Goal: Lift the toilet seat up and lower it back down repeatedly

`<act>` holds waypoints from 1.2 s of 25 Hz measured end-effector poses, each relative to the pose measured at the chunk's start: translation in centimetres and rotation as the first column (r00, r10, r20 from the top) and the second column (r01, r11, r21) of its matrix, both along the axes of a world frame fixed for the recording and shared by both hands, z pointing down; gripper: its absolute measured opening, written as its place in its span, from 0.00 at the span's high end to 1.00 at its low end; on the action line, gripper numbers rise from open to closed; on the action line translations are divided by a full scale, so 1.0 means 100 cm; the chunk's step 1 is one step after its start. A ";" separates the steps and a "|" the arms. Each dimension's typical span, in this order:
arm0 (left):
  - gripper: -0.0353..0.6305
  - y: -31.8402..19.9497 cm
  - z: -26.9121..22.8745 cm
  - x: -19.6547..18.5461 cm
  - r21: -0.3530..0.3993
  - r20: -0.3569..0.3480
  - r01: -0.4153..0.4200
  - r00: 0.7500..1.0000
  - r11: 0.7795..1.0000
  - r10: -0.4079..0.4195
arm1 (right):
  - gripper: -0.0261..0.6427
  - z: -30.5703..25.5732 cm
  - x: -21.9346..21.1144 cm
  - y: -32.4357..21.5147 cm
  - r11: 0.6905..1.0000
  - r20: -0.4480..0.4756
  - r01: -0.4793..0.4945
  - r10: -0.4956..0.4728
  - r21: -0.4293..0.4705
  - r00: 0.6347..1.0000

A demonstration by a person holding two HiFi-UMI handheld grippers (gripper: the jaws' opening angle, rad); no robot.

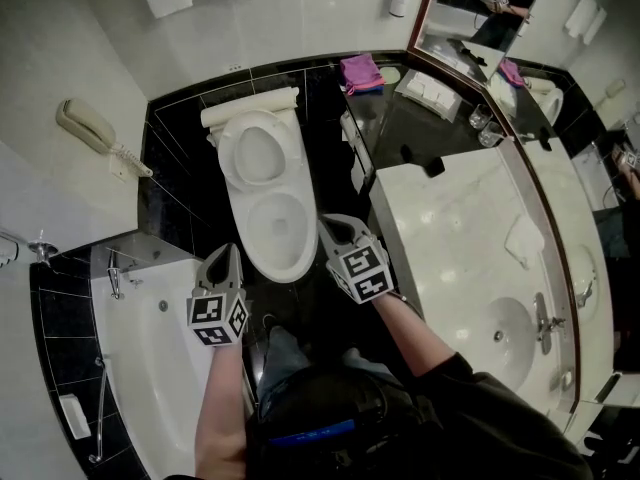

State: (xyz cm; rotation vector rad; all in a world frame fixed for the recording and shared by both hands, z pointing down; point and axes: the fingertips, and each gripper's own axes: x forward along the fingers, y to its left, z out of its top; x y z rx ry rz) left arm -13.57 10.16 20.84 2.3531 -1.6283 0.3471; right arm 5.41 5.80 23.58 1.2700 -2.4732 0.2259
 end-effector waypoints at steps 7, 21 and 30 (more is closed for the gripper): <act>0.97 -0.034 0.015 -0.016 -0.023 0.014 -0.034 0.999 0.999 0.035 | 0.85 -0.002 -0.035 -0.035 1.000 -0.029 0.019 -0.019 -0.004 0.999; 0.97 -0.151 0.073 -0.059 -0.096 0.030 -0.162 0.986 0.982 0.166 | 0.64 0.033 -0.117 -0.175 0.992 -0.204 0.108 -0.118 -0.061 0.972; 0.97 -0.234 0.110 -0.069 -0.118 0.029 -0.210 0.976 0.971 0.215 | 0.64 0.068 -0.156 -0.287 0.984 -0.433 0.175 -0.171 -0.033 0.885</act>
